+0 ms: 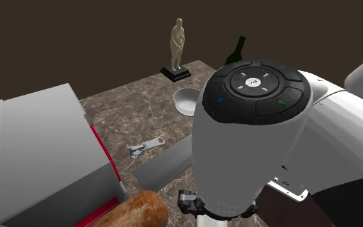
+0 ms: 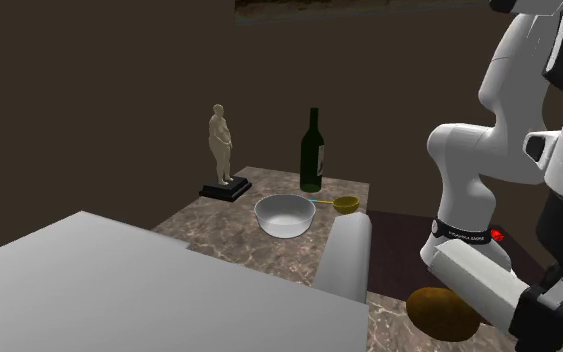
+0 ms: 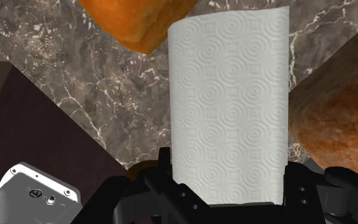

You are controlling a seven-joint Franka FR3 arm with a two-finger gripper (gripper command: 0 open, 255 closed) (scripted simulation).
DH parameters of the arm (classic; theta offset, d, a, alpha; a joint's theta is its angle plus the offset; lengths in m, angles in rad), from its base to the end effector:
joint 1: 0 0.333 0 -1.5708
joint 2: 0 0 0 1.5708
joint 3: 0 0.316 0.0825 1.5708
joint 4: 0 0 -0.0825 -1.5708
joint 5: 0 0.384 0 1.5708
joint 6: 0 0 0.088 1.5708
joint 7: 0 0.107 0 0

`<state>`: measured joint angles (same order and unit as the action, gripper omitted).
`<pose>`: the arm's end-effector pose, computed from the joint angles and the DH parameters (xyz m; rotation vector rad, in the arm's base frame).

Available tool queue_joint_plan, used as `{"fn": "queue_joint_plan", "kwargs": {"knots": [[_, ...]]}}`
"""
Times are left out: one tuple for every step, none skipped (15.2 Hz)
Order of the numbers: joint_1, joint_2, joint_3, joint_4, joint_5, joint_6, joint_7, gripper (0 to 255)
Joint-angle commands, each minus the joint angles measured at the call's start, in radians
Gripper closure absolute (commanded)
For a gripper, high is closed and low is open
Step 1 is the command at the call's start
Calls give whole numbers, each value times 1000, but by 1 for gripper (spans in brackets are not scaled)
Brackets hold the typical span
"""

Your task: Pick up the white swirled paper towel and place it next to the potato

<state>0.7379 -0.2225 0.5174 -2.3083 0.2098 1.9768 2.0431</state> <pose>0.1280 0.4471 0.4123 2.7032 -1.3089 -0.1021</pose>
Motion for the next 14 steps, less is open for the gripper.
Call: {"fn": "queue_joint_plan", "kwargs": {"knots": [[19,14,30,13,7,6,48,255],[19,20,32,5,5,20,49,255],[18,27,35,-4,4,35,50,255],[18,34,37,-11,2,49,51,255],[18,41,39,-19,0,63,52,255],[18,49,41,-27,-2,78,54,255],[18,57,43,-34,-5,93,55,255],[18,65,45,-41,-7,107,57,255],[17,73,47,-48,-10,122,59,255],[17,82,49,-54,-13,137,61,255],[17,91,51,-61,-16,151,63,255],[17,101,53,-67,-20,166,65,255],[16,110,55,-73,-24,181,68,255],[16,120,57,-79,-28,196,70,255]]}}
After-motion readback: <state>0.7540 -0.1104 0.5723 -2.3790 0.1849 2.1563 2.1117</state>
